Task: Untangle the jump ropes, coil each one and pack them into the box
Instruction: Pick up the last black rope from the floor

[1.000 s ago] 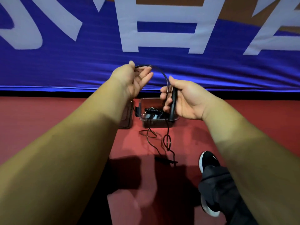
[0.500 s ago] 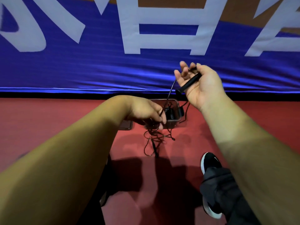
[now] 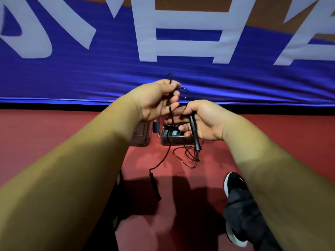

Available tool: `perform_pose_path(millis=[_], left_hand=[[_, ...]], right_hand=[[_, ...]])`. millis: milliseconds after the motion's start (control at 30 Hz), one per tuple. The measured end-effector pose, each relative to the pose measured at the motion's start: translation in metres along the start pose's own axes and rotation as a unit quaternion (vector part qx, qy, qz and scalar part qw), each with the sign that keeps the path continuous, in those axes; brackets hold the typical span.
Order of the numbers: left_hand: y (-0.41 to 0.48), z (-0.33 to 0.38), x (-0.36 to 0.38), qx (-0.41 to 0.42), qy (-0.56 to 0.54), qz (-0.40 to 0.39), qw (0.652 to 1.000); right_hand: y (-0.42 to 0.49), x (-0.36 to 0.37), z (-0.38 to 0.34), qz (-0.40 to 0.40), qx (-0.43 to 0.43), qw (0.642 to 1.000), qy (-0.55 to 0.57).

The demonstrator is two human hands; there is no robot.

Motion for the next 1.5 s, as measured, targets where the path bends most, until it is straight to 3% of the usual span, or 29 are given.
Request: perform_pose_path(millis=[167,267,400,500,600,733,867,933,1000,1067,1167,1267,1333,1500], left_hand=[[0.004,0.005,-0.009,0.064,-0.065,0.069,0.993],[0.006,0.003,-0.026,0.072,-0.008,0.146,0.987],[0.011,-0.003,-0.055,0.060,0.046,0.273,0.959],[0.014,-0.010,-0.067,-0.002,0.103,0.311,0.945],[0.009,-0.018,-0.048,-0.090,0.210,0.236,0.944],[-0.009,-0.029,-0.003,-0.199,0.202,-0.005,0.959],[-0.023,-0.020,0.010,-0.194,0.143,-0.228,0.943],[-0.029,-0.013,0.011,-0.153,0.103,-0.264,0.947],[-0.028,-0.008,0.011,-0.114,0.050,-0.244,0.962],[-0.020,-0.004,0.009,-0.103,-0.040,-0.191,0.975],[-0.004,-0.005,-0.006,-0.101,-0.205,-0.060,0.972],[0.005,-0.011,-0.022,-0.099,-0.340,0.054,0.934],[0.007,-0.012,-0.029,-0.092,-0.364,0.099,0.922],[0.015,-0.016,-0.044,-0.100,-0.348,0.183,0.914]], right_hand=[[0.002,0.008,0.004,-0.054,-0.043,0.998,-0.013],[0.000,0.010,0.001,-0.077,-0.070,0.994,-0.016],[-0.002,0.011,-0.010,-0.075,-0.123,0.987,0.068],[-0.003,0.011,-0.019,-0.056,-0.171,0.976,0.126],[-0.002,0.013,-0.024,-0.032,-0.184,0.960,0.208],[0.003,0.004,-0.033,0.022,-0.226,0.919,0.321],[0.006,-0.012,-0.033,0.106,-0.231,0.899,0.358],[0.010,-0.017,-0.029,0.131,-0.198,0.908,0.344],[0.012,-0.022,-0.023,0.157,-0.141,0.945,0.248],[0.009,-0.023,-0.016,0.158,-0.078,0.981,0.083],[0.000,-0.008,-0.003,0.057,-0.003,0.995,-0.078],[-0.010,0.005,0.006,-0.016,0.024,0.997,-0.071],[-0.016,0.008,0.006,-0.033,0.029,0.999,-0.020],[-0.017,0.001,0.000,0.017,0.023,0.998,0.060]])
Point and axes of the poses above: each hand's wrist, its own y-axis towards the middle knuckle, its own x-axis out of the palm, z = x × y, the point moved 4 cm from there along y, towards the middle knuckle, and after that the axes turned 14 degrees about y, right-handed, at the moved point
